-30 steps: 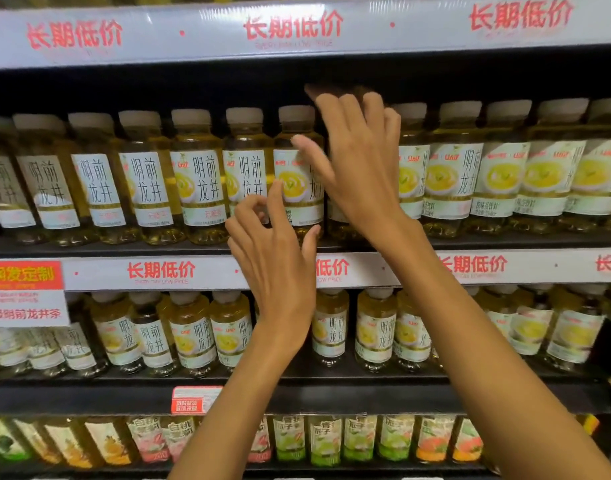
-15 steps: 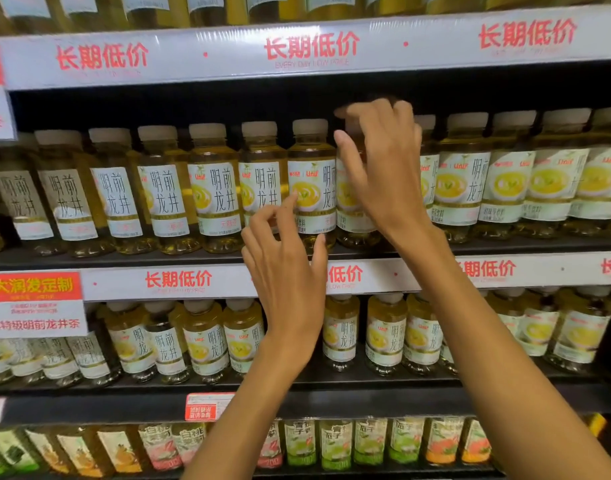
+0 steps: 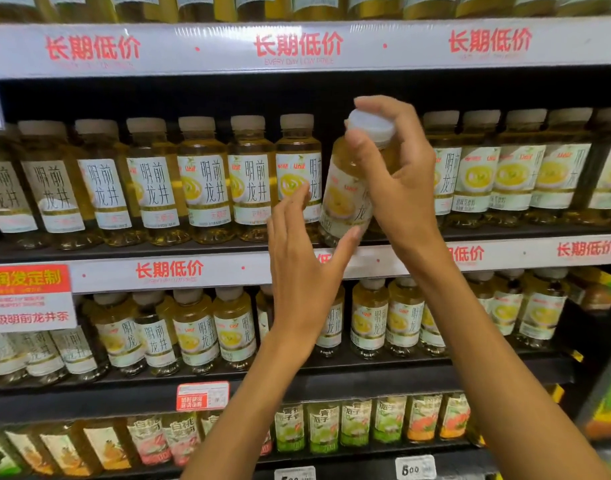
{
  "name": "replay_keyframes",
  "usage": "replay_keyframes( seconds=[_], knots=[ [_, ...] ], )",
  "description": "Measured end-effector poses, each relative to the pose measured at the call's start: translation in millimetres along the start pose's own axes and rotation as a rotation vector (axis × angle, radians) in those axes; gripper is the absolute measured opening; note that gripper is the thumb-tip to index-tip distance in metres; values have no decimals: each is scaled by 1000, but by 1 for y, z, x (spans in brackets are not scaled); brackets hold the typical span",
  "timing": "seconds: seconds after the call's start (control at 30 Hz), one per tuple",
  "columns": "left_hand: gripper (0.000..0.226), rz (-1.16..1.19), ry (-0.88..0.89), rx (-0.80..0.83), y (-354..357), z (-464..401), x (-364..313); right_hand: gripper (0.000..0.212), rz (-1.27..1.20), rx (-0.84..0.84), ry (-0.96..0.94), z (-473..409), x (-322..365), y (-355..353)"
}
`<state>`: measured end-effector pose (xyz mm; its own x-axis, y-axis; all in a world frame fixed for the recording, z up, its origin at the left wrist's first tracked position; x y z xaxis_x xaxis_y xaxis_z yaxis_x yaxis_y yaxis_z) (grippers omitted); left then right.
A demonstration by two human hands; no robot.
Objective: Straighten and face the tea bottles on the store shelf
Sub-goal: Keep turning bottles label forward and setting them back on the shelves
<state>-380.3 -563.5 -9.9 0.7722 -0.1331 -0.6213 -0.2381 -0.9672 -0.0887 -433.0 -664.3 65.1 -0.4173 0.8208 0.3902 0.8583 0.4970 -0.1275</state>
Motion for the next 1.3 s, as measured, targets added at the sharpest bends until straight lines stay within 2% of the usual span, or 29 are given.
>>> replay_keyframes(
  seconds=[0.1,0.2,0.27,0.37,0.47,0.6,0.67,0.8,0.9,0.97,1.1,1.17,1.23,1.3],
  knots=[
    [74,149,-76,147,-2,3,-7,20,-255,-10,117,4,10,-10],
    [58,414,-204,271,-4,19,-16,12,-438,51,248,14,19,-11],
    [50,530,-299,300,-9,36,-15,12,-453,96,316,29,19,-7],
    [39,666,-459,365,-22,67,-9,21,-490,210,459,58,8,-4],
    [47,781,-645,401,-31,91,-6,38,-673,310,618,84,-2,1],
    [53,899,-774,441,-34,109,0,41,-835,354,682,109,1,16],
    [51,891,-816,452,-37,116,4,37,-831,318,713,117,0,18],
    [56,671,-832,415,-45,132,13,30,-678,288,698,135,-1,15],
    [46,659,-839,410,-41,140,11,29,-551,310,699,147,-2,12],
    [54,708,-917,382,-38,147,14,35,-529,297,736,153,-5,10],
    [74,1056,-1107,427,-31,157,11,47,-809,237,873,170,-8,8],
    [76,1126,-1150,482,-28,161,13,49,-897,194,933,179,-10,8],
    [73,1025,-1146,522,-28,165,18,44,-905,153,940,185,-12,7],
    [63,807,-1101,519,-29,166,23,39,-894,131,928,187,-13,3]
  ],
)
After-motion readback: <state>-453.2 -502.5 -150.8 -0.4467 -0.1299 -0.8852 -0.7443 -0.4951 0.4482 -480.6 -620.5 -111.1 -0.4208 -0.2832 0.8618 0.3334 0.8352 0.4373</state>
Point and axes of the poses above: each hand's wrist, its own z-axis away from the middle knuckle, its own y-axis out of the palm, x = y × z, the point moved 4 cm from there along -z, towards the middle knuckle, and after that the axes turned 12 degrees about z, right-handed, at the moved point
